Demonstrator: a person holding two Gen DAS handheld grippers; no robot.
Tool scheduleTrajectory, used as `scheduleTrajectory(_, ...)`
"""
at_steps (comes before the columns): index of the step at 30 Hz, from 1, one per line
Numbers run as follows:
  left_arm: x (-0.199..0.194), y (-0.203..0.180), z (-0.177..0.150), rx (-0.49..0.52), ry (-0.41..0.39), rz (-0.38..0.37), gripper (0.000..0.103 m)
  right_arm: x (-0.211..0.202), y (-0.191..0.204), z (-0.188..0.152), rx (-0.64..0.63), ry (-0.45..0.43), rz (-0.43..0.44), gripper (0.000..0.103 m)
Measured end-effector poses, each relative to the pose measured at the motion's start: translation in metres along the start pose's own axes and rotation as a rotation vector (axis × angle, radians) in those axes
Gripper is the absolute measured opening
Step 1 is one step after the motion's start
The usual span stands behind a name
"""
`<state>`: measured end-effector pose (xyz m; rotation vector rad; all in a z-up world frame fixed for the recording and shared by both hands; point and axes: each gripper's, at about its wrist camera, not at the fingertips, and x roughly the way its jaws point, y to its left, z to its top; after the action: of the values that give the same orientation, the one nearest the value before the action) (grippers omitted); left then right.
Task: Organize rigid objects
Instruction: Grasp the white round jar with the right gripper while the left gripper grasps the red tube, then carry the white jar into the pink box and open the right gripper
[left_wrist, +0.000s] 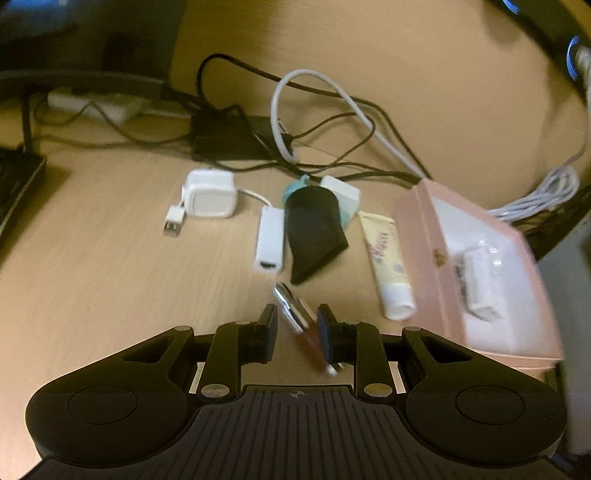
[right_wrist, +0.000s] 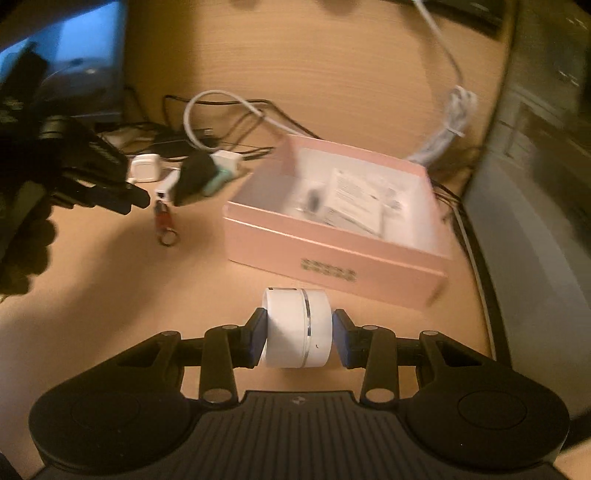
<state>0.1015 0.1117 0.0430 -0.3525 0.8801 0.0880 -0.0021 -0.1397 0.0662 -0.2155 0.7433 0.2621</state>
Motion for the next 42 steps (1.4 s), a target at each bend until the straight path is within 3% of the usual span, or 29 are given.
scheduleTrajectory(2,0.01,-0.004,0.003,0.017,0.019,0.033,0.027,-0.004,-0.005,-0.005,0.015,-0.003,-0.016,0.038)
scheduleTrajectory(8,0.027,-0.022,0.002,0.094,0.052,0.04,0.033,-0.009,-0.011,-0.014,0.035,0.0,-0.039,0.038)
scheduleTrajectory(14,0.027,-0.033,-0.01,0.266,0.037,0.102,0.024,-0.007,-0.013,-0.016,0.027,0.002,-0.062,0.038)
scheduleTrajectory(20,0.014,-0.019,-0.017,0.273,0.059,0.091,0.024,0.0,-0.009,-0.013,-0.005,-0.004,-0.061,0.038)
scheduleTrajectory(23,0.002,-0.01,-0.028,0.269,0.063,0.062,0.024,0.004,-0.004,-0.011,-0.063,-0.013,-0.078,0.038)
scheduleTrajectory(31,-0.033,0.005,-0.061,0.284,0.088,0.01,0.024,0.032,-0.001,-0.001,-0.262,-0.033,-0.25,0.038)
scheduleTrajectory(37,-0.041,0.011,-0.068,0.251,0.093,0.007,0.024,0.048,0.035,-0.012,-0.495,-0.086,-0.367,0.038)
scheduleTrajectory(39,-0.042,0.012,-0.069,0.247,0.093,0.011,0.024,0.048,0.05,-0.018,-0.547,-0.109,-0.375,0.038)
scheduleTrajectory(42,-0.043,0.013,-0.07,0.237,0.092,0.016,0.024,0.041,0.062,-0.02,-0.521,-0.102,-0.268,0.039)
